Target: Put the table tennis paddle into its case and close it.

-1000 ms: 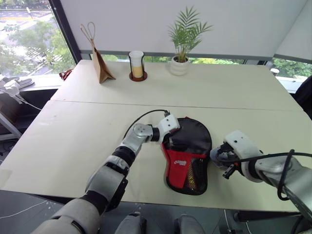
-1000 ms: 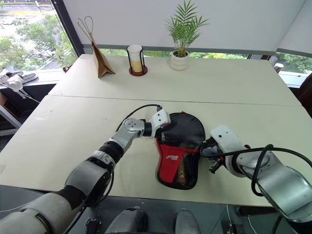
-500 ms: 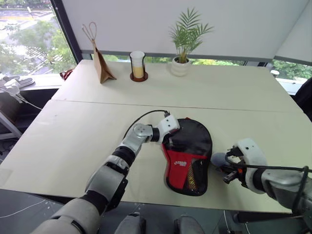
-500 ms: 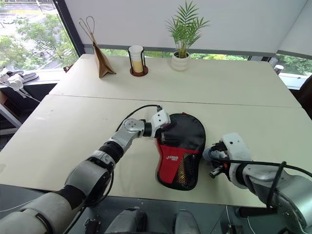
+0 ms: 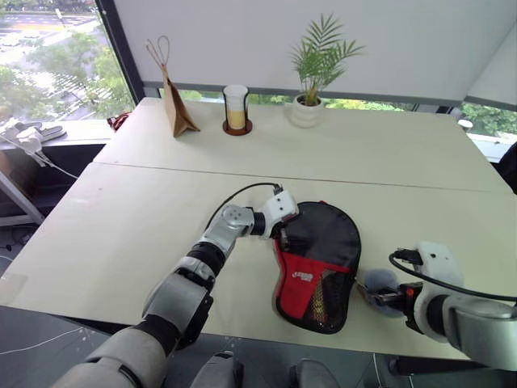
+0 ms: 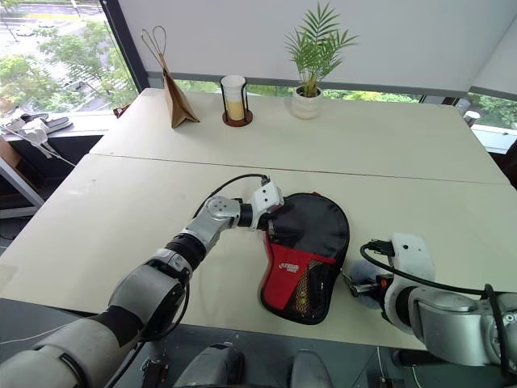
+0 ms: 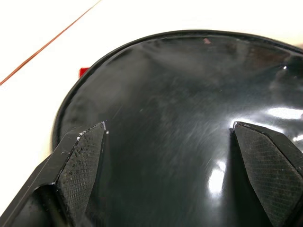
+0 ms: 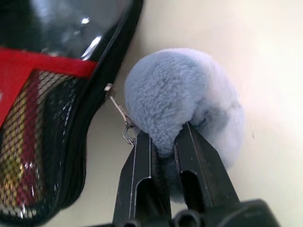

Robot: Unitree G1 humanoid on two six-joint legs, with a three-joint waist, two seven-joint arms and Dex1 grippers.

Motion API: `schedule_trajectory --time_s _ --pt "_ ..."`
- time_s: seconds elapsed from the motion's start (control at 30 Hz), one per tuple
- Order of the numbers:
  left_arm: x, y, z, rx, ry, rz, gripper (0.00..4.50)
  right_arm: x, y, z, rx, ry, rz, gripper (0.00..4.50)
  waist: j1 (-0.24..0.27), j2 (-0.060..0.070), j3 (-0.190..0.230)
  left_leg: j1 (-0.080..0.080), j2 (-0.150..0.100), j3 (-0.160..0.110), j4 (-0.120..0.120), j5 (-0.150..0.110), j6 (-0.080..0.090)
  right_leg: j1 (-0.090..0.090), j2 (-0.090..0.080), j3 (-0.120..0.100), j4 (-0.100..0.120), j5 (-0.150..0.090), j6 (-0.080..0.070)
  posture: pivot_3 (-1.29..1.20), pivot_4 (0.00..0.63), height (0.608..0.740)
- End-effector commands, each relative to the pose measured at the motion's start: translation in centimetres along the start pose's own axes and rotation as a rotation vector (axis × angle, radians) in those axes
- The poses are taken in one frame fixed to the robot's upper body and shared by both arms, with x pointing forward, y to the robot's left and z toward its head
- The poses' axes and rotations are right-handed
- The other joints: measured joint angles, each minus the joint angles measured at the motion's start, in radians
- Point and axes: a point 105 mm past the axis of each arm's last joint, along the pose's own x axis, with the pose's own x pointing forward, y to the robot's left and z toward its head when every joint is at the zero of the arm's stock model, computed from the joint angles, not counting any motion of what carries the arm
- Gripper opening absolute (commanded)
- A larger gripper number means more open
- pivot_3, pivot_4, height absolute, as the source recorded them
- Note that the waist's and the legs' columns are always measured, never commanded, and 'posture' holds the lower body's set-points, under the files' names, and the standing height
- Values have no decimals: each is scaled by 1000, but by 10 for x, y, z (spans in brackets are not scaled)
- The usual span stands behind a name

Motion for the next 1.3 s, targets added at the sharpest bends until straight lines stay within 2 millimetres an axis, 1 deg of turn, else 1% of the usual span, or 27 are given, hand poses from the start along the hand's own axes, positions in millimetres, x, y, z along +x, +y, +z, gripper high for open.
schedule_trajectory --time_s 0.03,0.27,0.43,0.5,0.57,0.8,0.93,1.13,1.17,1.3 --pt "-7 -14 -47 -40 183 -37 4500 -3 1 -8 0 38 -21 142 1 0 0 0 0 0 0 0 0 1 1 0 -2 1 1 0 150 740" --pt "-6 -15 -46 -33 184 -45 4500 -8 5 -6 -10 28 4 142 1 0 0 0 -1 -3 1 0 1 3 2 0 -5 1 2 0 150 740" --pt "-5 -16 -46 -29 184 -52 4500 -10 3 -2 -100 53 40 142 1 1 0 0 -1 -4 1 0 1 4 2 0 -5 1 2 0 150 740" --pt "-5 -16 -46 -29 185 -52 4500 -12 8 -2 -171 83 87 142 1 2 0 0 -1 -5 1 0 1 4 1 -1 -6 1 2 0 150 740" --pt "-6 -16 -46 -28 186 -52 4500 -12 10 -4 -186 96 106 142 2 2 0 0 -1 -5 1 0 1 4 0 -1 -6 1 2 0 150 740" --pt "-7 -15 -47 -26 190 -49 4500 -12 16 -12 -102 96 143 142 3 2 1 -1 -1 -6 0 0 1 4 -1 -2 -7 1 2 0 150 740" --pt "-6 -15 -46 -25 188 -50 4500 -14 21 -24 -55 111 146 142 3 2 1 -1 -1 -6 0 0 1 4 -1 -2 -7 1 2 0 150 740" --pt "-6 -17 -47 -27 186 -55 4500 -19 22 -35 67 110 82 142 4 1 1 -1 -1 -7 0 0 1 4 -1 -2 -7 1 2 0 150 740" --pt "-5 -17 -47 -27 187 -57 4500 -19 21 -35 66 109 71 142 4 1 1 -1 -2 -7 1 0 1 4 -1 -2 -7 1 2 0 150 740" --pt "-5 -18 -46 -25 181 -62 4500 -16 11 -25 21 86 24 142 3 1 1 -1 -2 -7 1 0 1 4 -1 -2 -7 1 2 0 150 740"
